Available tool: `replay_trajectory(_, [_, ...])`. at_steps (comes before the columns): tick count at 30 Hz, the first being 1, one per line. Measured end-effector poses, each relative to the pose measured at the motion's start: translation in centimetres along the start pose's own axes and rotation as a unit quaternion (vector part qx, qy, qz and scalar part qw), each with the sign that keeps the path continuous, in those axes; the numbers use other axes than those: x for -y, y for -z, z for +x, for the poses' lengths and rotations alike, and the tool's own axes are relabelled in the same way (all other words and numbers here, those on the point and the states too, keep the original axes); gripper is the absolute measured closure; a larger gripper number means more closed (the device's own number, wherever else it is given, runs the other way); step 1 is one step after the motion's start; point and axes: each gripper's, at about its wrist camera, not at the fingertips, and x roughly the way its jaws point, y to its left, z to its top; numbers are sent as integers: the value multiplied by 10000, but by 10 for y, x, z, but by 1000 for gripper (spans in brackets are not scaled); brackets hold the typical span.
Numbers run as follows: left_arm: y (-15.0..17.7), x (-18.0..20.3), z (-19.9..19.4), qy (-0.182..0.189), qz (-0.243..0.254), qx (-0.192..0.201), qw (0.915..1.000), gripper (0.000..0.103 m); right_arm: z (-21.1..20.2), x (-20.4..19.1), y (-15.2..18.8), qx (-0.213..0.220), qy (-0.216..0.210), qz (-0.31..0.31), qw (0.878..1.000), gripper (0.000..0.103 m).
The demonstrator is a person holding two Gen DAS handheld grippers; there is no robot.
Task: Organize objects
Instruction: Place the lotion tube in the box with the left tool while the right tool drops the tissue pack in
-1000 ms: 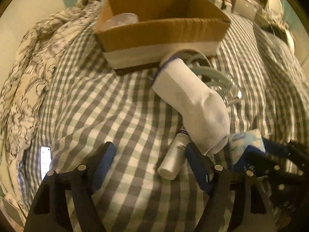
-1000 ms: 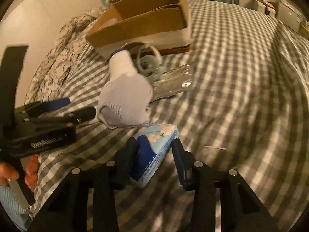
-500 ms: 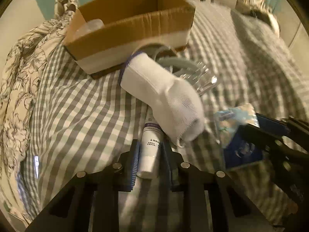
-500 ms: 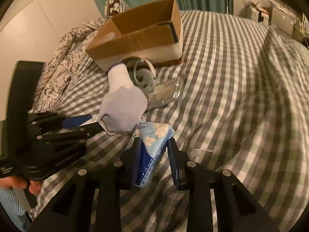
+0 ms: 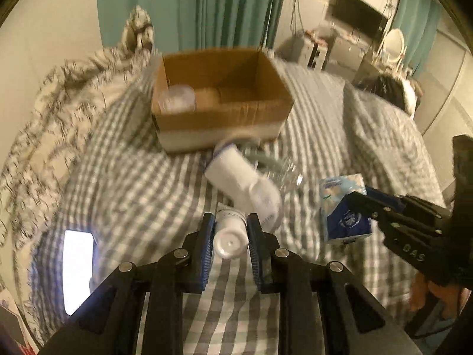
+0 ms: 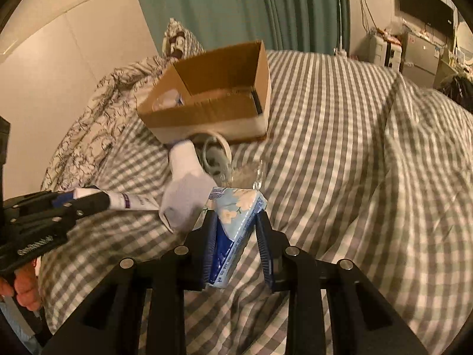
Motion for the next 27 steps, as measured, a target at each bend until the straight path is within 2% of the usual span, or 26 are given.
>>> replay_trajectory(5, [-36,2,-20,-21,111,364,9993,81,-22,-11,-31,337,47,-218,9992,77])
replay_trajectory(11, [-86,-5,-28,-39,79,712,9974,81,-46,-22,-86,820,93,-468,9955,77])
replay_trajectory(17, [-120,-28,-18,-56,-67,833,9965,81,-52,-38,-141,1107,113,-729,9911,77])
replay_trajectory(21, [-140,-51,2,-179,-230,789,9965,81,-39,-49,-172,1180,22,-852,9894,77])
replay_trajectory(27, [-157,-68,42,-352,-379,612,9968,81,13,-58,-206,1043,-159,-1029,9891,77])
